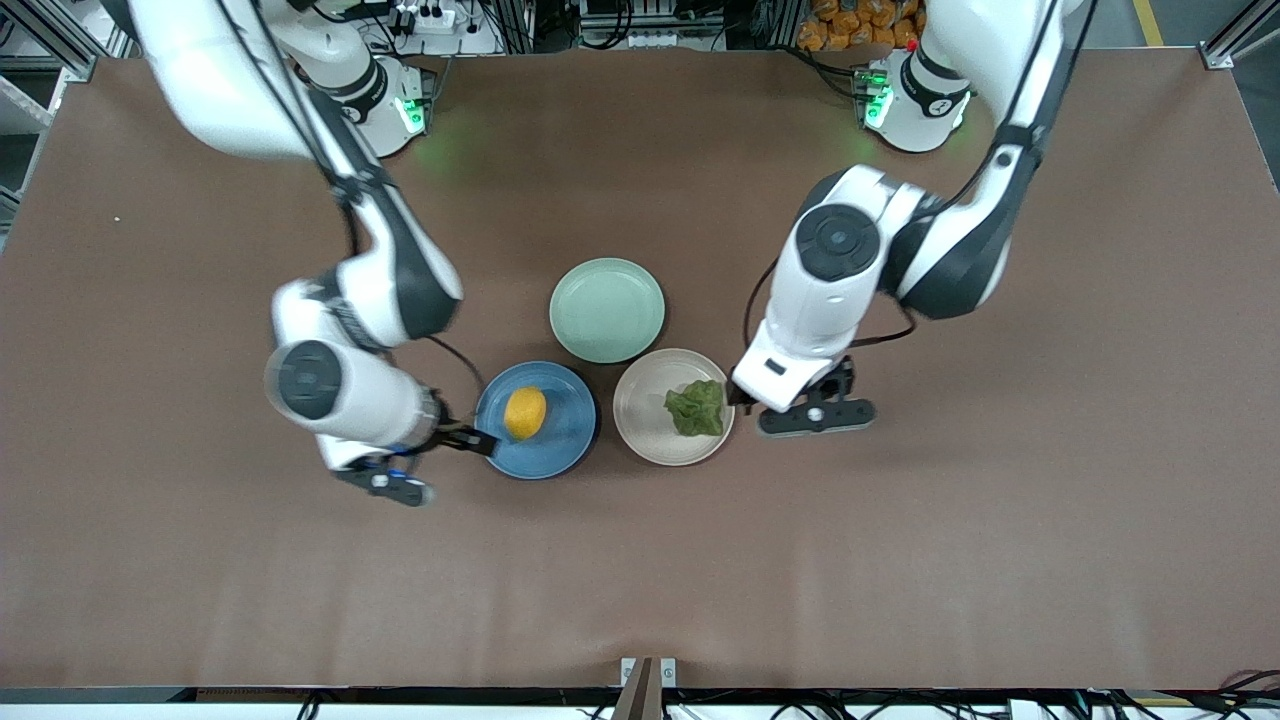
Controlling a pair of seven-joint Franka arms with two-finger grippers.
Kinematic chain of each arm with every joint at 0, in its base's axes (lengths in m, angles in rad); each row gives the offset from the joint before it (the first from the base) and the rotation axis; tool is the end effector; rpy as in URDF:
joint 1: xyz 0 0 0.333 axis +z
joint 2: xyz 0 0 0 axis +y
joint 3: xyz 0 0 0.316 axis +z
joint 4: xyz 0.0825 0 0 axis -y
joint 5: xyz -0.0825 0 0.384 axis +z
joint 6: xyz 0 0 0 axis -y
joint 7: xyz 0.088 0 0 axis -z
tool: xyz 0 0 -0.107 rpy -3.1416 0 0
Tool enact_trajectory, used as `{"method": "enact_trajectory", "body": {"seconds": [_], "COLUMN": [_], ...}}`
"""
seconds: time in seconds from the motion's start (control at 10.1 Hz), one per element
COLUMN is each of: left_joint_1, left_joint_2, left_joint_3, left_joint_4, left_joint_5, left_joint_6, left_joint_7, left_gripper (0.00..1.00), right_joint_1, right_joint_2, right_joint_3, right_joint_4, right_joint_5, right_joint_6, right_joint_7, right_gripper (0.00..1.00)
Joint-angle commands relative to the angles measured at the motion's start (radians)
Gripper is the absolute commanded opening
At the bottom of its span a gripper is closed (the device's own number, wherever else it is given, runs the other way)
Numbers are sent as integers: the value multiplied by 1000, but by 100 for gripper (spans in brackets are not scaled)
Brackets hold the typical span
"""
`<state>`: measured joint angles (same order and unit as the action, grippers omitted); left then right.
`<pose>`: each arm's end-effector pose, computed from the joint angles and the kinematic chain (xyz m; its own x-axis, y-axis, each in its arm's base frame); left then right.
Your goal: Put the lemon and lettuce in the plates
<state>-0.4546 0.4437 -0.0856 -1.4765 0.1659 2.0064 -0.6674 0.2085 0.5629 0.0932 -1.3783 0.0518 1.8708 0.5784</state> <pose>0.6069 -0.3415 0.4313 0.9877 0.0699 0.1400 0.0764 -0.9962 -0.0411 0.6770 0.2016 0.3828 0.9482 -0.2973 -0.1116 -0.3036 -0.9518 -0.0440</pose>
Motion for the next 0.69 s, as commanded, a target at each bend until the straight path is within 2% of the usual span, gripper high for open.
{"method": "enact_trajectory", "body": {"seconds": [0.0,0.2,0.3,0.4,0.59], "left_joint_1": [45,94,134,160,212], "left_joint_2": [-109,-179,-213,-239,-289], "left_joint_3": [-2,-3,-5,-5,-5], "left_joint_4": [-28,-28,-28,-28,-28], "left_joint_5": [23,20,8,7,7], "left_joint_6": [-87,-153,-182,-211,-257], "left_joint_7": [52,126,173,213,264], "left_gripper": [100,100,100,100,100], "right_joint_1": [-162,-275,-300,-294,-298], "right_joint_2": [-162,-253,-302,-331,-405], "right_joint_3": [17,-12,-59,-104,-133], "right_joint_4": [-42,-36,-38,-35,-34], "right_joint_5": [8,3,8,3,-7], "right_joint_6": [-132,-206,-212,-252,-309], "right_joint_7": [-211,-433,-551,-580,-583], "right_gripper": [100,100,100,100,100]}}
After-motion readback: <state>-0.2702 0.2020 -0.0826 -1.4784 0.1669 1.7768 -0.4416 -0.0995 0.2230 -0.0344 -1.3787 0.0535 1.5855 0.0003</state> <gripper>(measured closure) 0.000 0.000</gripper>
